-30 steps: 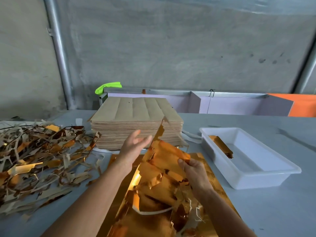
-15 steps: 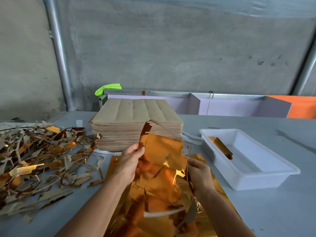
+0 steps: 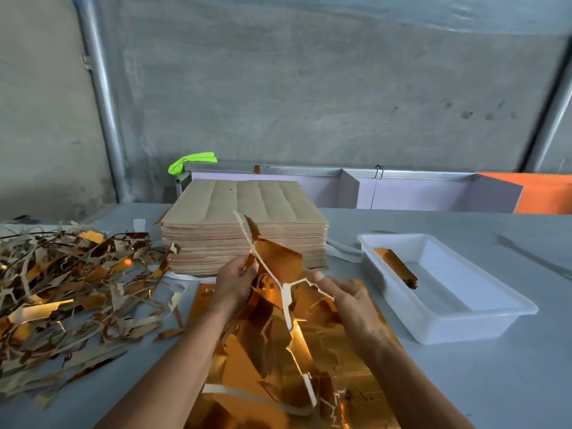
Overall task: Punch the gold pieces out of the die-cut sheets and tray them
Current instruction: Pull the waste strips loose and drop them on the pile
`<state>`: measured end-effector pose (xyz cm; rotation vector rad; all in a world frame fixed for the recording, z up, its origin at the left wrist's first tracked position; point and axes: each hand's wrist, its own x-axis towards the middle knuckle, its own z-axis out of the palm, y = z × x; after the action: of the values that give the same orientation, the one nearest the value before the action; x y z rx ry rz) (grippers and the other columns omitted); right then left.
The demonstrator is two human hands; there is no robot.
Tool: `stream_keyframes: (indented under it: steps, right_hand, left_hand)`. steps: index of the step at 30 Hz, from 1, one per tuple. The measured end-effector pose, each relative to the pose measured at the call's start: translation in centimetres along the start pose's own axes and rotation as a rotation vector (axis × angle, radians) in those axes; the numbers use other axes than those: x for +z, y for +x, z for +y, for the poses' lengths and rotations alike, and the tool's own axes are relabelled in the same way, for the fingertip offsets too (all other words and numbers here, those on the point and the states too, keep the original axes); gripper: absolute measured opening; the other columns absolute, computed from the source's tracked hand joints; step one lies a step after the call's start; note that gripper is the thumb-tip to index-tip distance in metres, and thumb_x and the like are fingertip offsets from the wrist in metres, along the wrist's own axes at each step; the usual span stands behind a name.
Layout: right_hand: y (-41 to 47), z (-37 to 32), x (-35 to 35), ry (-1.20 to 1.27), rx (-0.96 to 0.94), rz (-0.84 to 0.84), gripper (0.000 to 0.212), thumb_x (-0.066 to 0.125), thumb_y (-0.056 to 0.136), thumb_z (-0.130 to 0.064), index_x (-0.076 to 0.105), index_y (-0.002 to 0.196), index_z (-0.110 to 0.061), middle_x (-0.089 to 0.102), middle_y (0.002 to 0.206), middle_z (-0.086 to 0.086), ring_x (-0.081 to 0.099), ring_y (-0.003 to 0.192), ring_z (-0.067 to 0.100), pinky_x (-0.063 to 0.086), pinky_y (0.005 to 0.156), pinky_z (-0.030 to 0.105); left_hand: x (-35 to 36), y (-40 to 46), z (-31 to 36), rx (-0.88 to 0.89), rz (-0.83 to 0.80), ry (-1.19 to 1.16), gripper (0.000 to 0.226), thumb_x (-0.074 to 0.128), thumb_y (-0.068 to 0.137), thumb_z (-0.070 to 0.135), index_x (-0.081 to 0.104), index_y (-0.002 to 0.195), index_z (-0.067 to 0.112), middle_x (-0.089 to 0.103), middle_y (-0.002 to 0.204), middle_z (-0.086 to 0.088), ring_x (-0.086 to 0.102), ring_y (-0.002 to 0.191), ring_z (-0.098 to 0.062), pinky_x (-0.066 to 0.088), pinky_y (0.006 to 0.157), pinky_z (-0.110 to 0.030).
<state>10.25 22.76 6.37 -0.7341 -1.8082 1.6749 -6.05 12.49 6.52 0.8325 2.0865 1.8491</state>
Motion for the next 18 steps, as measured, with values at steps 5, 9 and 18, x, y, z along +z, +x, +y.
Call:
stream_keyframes:
  steps: [5, 9, 18]
  right_hand:
    - [-0.1, 0.2, 1.6, -0.047, -0.111, -0.123, 0.023, 0.071, 0.082, -0.009, 0.072, 0.105, -0.012, 0.073, 0.084, 0.006, 0.069, 0.064, 0.013, 0.053, 0.056, 0.021]
    - [-0.4, 0.7, 1.8, -0.086, -0.155, -0.226, 0.059, 0.079, 0.064, -0.042, 0.065, 0.118, -0.021, 0.066, 0.112, 0.000, 0.067, 0.097, 0.013, 0.057, 0.075, 0.027]
    - [-1.7, -0.7, 2.6, -0.158, -0.311, -0.299, 0.008, 0.075, 0.073, -0.045, 0.070, 0.078, -0.049, 0.065, 0.080, -0.037, 0.061, 0.081, -0.017, 0.045, 0.062, 0.003]
  left_hand:
    - [0.9, -0.2, -0.5, 0.035, 0.112, 0.042, 0.016, 0.050, 0.097, 0.012, 0.065, 0.100, 0.009, 0.067, 0.095, -0.016, 0.063, 0.094, -0.034, 0.051, 0.088, -0.047]
    - [0.7, -0.7, -0.6, 0.097, 0.262, 0.096, 0.013, 0.054, 0.094, 0.020, 0.062, 0.084, 0.018, 0.065, 0.076, -0.001, 0.064, 0.082, -0.028, 0.051, 0.068, -0.035]
    - [0.9, -1.9, -0.5, 0.106, 0.332, 0.230, 0.024, 0.041, 0.097, 0.025, 0.060, 0.091, 0.013, 0.065, 0.081, -0.006, 0.062, 0.081, -0.028, 0.052, 0.077, -0.044]
